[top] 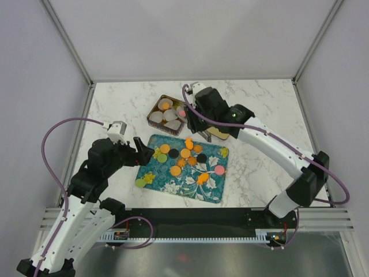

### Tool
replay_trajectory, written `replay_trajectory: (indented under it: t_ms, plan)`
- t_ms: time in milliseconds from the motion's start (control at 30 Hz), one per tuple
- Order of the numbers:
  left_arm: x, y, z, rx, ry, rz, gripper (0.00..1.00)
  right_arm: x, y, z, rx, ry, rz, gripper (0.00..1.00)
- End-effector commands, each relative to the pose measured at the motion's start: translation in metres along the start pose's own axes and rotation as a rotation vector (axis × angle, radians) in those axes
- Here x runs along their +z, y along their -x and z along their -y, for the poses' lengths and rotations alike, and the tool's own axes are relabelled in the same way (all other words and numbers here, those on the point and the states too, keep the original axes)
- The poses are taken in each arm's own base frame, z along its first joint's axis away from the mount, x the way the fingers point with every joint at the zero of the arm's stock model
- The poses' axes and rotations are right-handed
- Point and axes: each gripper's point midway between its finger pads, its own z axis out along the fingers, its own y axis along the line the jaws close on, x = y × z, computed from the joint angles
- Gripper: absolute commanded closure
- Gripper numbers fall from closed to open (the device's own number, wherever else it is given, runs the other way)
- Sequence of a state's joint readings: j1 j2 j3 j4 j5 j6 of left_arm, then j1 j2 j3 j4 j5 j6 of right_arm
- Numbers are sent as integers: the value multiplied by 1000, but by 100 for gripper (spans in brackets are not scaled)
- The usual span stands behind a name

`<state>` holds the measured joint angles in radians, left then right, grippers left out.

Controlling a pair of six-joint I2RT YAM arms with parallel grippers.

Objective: Pack the cookies

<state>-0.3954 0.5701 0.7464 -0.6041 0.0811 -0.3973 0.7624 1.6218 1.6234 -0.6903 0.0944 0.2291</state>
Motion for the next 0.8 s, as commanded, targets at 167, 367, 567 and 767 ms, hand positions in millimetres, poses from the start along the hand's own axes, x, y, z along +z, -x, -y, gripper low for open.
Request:
replay_trajectory:
  t_ms: [167, 367, 567, 767]
  plan:
    - [1, 5, 2, 38, -15, 17, 2, -30, -88, -50, -98, 100, -122, 49]
    - [2, 5, 2, 38, -12, 16, 2, -13, -118, -59, -150, 116, -207, 49]
    - [1, 5, 1, 38, -9, 19, 2, 8, -124, -67, -190, 131, -241, 46]
    - [1, 5, 1, 38, -6, 20, 2, 18, -132, -66, -210, 123, -271, 44]
